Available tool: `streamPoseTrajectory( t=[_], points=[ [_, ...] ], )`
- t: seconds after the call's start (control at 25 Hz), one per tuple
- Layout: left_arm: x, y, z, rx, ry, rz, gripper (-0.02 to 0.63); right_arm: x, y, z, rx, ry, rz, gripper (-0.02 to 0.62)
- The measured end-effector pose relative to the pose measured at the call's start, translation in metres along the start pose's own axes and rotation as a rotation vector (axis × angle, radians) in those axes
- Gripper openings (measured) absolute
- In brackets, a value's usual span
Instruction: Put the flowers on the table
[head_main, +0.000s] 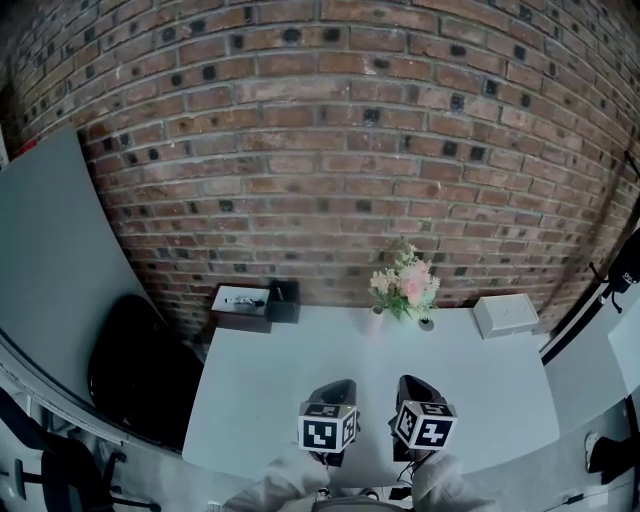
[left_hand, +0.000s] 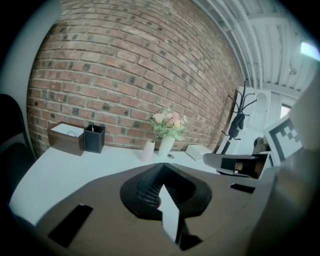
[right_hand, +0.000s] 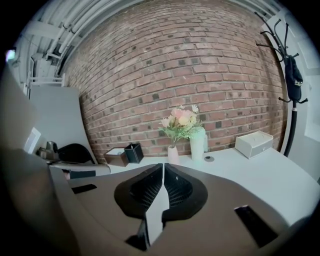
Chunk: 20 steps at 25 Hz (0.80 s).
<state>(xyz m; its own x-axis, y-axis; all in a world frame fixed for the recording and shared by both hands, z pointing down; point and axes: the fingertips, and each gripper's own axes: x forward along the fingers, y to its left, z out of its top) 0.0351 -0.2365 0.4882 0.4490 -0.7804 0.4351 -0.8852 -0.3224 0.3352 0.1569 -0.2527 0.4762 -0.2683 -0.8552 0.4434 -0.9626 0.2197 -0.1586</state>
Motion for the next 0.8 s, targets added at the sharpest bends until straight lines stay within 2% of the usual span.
streamPoseTrajectory(
  t=[0.28,0.8],
  points=[
    [0.007,-0.019,-0.006,-0.01,0.006,0.042,0.008,-0.007,-0.014,0.005,0.007,0.005,0.045,0.031],
    [0.016,-0.035,-0.001,0.014,0.004,0.059,0.008,-0.007,-0.023,0.013,0.011,0.007,0.084,0.025]
  ],
)
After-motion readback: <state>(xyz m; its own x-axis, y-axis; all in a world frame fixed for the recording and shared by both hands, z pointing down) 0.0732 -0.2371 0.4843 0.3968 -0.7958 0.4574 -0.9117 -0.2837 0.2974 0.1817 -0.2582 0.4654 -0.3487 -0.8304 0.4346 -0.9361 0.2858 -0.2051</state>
